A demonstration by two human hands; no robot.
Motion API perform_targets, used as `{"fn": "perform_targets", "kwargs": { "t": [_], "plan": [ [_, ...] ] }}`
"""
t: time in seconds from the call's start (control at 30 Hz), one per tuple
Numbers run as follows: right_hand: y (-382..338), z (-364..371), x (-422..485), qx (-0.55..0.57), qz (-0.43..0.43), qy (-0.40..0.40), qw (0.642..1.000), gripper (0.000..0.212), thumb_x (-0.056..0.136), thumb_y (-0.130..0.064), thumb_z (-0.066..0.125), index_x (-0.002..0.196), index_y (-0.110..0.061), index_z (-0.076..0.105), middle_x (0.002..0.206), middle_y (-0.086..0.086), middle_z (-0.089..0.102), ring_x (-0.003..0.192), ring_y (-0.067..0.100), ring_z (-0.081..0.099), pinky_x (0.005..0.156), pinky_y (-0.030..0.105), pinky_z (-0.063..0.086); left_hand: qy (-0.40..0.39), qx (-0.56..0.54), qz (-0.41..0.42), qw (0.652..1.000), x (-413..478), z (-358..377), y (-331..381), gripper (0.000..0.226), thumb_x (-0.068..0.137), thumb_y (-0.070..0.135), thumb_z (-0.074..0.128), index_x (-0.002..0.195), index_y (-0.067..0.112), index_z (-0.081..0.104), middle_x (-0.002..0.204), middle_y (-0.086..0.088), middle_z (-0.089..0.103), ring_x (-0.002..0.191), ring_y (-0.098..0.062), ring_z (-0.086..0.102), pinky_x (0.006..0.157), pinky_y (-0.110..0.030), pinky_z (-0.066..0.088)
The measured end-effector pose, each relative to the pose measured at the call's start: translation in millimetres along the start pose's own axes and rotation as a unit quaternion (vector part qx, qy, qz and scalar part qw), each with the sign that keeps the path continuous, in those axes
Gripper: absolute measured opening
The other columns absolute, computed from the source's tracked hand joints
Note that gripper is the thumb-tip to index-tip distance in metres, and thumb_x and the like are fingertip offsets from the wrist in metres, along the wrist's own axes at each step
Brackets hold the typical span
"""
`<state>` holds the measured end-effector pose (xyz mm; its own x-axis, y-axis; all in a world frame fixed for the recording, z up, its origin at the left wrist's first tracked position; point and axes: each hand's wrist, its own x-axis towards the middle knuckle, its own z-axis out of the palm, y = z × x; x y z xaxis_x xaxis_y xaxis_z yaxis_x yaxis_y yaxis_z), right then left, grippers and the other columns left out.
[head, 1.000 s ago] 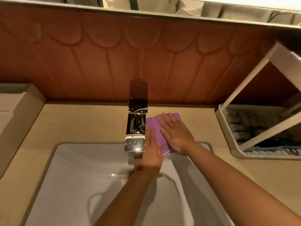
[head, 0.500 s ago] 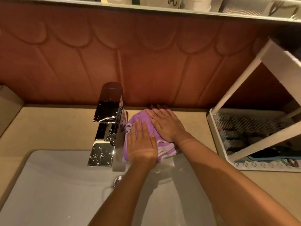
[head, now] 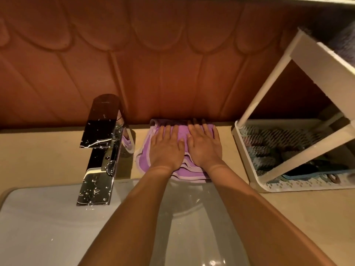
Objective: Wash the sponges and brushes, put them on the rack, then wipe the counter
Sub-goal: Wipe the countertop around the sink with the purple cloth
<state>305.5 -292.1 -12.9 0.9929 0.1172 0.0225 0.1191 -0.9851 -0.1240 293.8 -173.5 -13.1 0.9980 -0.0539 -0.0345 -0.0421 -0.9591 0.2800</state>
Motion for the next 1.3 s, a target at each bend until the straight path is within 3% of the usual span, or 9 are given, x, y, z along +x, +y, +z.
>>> {"fn": "perform_targets", "kwargs": {
  "t": [0.4,0.6,0.73,0.8,0.87,0.93,1.0,1.1,1.3],
  "plan": [
    [7,-1,-34,0.019,0.191,-0.053,0.98,0.056,0.099,-0.043,0.011,0.15,-0.024,-0.002,0.16,0.003,-0.008,0.146,0.024,-0.014,0.119,0.04,-0.011,-0.073,0.006,0.128,0.989,4,2,15,0.053,0.101,0.039,0.017,0.15,0.024,0.007,0.16,0.002,0.002,0.147,-0.016,-0.002,0.12,-0.032,-0.001],
    [8,-4,-68,-0.007,0.19,-0.066,0.979,0.06,0.099,-0.046,0.01,0.15,-0.019,-0.008,0.159,0.009,-0.011,0.146,0.028,-0.013,0.118,0.041,-0.011,-0.1,0.02,0.151,0.983,-21,3,22,0.052,0.101,0.04,0.015,0.15,0.028,0.005,0.16,0.004,-0.002,0.147,-0.014,-0.005,0.12,-0.031,-0.002],
    [12,-5,-99,-0.022,0.157,-0.055,0.986,0.061,0.099,-0.045,0.01,0.15,-0.015,-0.001,0.159,0.015,-0.002,0.147,0.03,-0.004,0.118,0.041,-0.01,-0.119,0.015,0.156,0.98,-45,2,26,0.052,0.1,0.039,0.017,0.15,0.028,0.007,0.16,0.004,0.0,0.147,-0.014,-0.003,0.12,-0.032,0.001],
    [11,-5,-121,-0.021,0.147,-0.031,0.988,0.066,0.095,-0.046,0.005,0.15,-0.011,0.012,0.157,0.018,0.013,0.146,0.032,0.01,0.118,0.041,-0.006,-0.125,0.017,0.169,0.977,-57,0,32,0.051,0.101,0.036,0.018,0.15,0.028,0.009,0.16,0.004,0.003,0.147,-0.015,-0.001,0.12,-0.033,0.003],
    [10,-2,-141,-0.024,0.153,0.01,0.988,0.069,0.091,-0.044,0.008,0.144,-0.007,0.033,0.148,0.02,0.035,0.139,0.035,0.032,0.118,0.043,0.008,-0.129,0.014,0.183,0.975,-66,-1,39,0.05,0.101,0.035,0.018,0.15,0.028,0.011,0.16,0.004,0.006,0.147,-0.015,0.002,0.118,-0.034,0.004],
    [9,-1,-155,-0.023,0.171,0.013,0.985,0.066,0.09,-0.041,0.014,0.139,-0.006,0.042,0.143,0.02,0.044,0.134,0.034,0.041,0.115,0.044,0.019,-0.128,0.018,0.194,0.972,-75,1,44,0.05,0.101,0.036,0.018,0.15,0.028,0.012,0.159,0.004,0.007,0.147,-0.015,0.003,0.118,-0.035,0.003],
    [11,-2,-172,-0.034,0.175,0.0,0.984,0.062,0.092,-0.038,0.017,0.142,-0.007,0.037,0.146,0.019,0.04,0.137,0.033,0.036,0.116,0.046,0.025,-0.12,0.035,0.208,0.97,-88,5,50,0.051,0.101,0.037,0.018,0.15,0.027,0.011,0.16,0.003,0.006,0.147,-0.016,0.002,0.118,-0.036,0.002],
    [22,0,-193,-0.03,0.171,-0.023,0.985,0.059,0.097,-0.038,0.014,0.149,-0.01,0.011,0.157,0.014,0.015,0.146,0.03,0.013,0.119,0.044,0.012,-0.133,0.015,0.219,0.967,-111,15,63,0.052,0.101,0.037,0.018,0.15,0.025,0.007,0.16,0.001,0.004,0.147,-0.015,0.0,0.119,-0.034,-0.001],
    [48,-11,-217,-0.01,0.16,-0.055,0.986,0.058,0.099,-0.04,0.008,0.149,-0.016,-0.008,0.159,0.007,-0.007,0.147,0.022,-0.008,0.121,0.036,-0.003,-0.147,0.0,0.212,0.966,-134,20,83,0.053,0.101,0.037,0.017,0.15,0.023,0.005,0.16,0.001,0.003,0.147,-0.012,0.001,0.119,-0.034,-0.001]
  ]
}}
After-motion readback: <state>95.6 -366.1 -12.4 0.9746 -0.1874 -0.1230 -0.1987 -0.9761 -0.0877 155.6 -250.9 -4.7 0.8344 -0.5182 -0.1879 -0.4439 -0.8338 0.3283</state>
